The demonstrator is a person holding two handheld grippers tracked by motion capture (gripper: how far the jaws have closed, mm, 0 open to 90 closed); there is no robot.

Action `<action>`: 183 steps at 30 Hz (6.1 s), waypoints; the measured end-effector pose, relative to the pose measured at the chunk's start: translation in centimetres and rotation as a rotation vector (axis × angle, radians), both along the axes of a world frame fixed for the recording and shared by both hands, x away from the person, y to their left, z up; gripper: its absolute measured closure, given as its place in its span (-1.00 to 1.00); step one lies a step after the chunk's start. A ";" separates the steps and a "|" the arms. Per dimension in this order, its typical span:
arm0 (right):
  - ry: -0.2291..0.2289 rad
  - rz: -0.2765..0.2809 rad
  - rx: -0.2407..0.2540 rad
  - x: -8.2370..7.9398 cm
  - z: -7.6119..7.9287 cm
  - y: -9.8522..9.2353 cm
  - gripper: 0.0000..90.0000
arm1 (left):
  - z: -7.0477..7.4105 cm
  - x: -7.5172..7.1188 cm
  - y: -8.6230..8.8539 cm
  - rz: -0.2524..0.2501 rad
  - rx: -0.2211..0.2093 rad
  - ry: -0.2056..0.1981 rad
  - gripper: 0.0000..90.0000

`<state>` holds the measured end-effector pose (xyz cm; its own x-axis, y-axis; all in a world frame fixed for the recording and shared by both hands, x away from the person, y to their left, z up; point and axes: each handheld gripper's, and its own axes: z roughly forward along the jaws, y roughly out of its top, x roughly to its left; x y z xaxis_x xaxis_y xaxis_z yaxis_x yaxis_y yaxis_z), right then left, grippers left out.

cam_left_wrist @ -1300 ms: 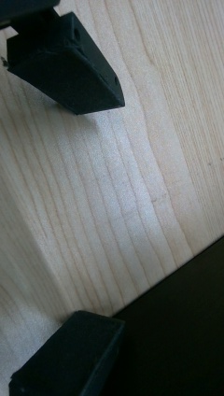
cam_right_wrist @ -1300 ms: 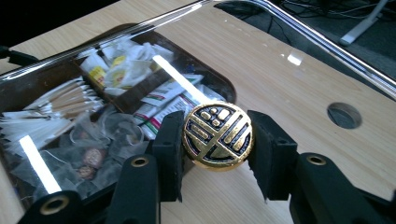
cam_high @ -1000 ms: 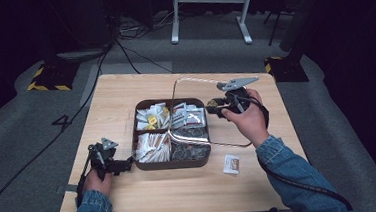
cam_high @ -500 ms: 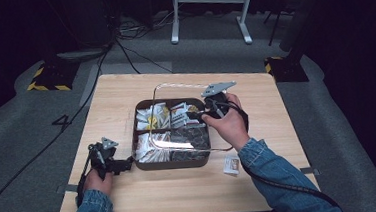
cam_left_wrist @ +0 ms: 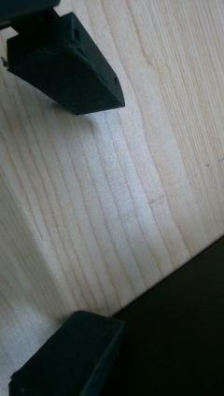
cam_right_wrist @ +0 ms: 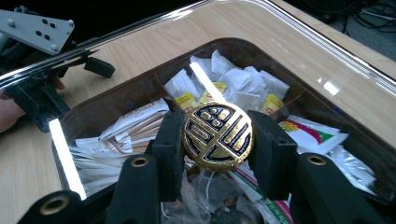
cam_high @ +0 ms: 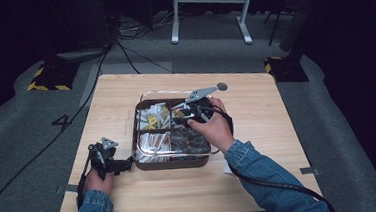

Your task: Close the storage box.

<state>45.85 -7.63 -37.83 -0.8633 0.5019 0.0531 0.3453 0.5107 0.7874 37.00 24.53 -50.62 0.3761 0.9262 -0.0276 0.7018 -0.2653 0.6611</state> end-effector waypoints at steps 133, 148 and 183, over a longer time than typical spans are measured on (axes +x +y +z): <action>-0.025 -0.297 0.005 -2.2 -1.5 -20.3 -0.12 | 0.0 -0.1 0.1 0.006 0.005 -0.002 -1.00; 0.095 -0.341 -0.047 -4.9 -5.1 -23.9 -0.14 | 0.0 -0.1 0.1 0.009 0.006 -0.002 -1.00; 0.060 -0.344 -0.075 -8.0 -11.8 -26.1 -0.24 | 0.0 -0.1 0.1 0.008 0.006 -0.001 -1.00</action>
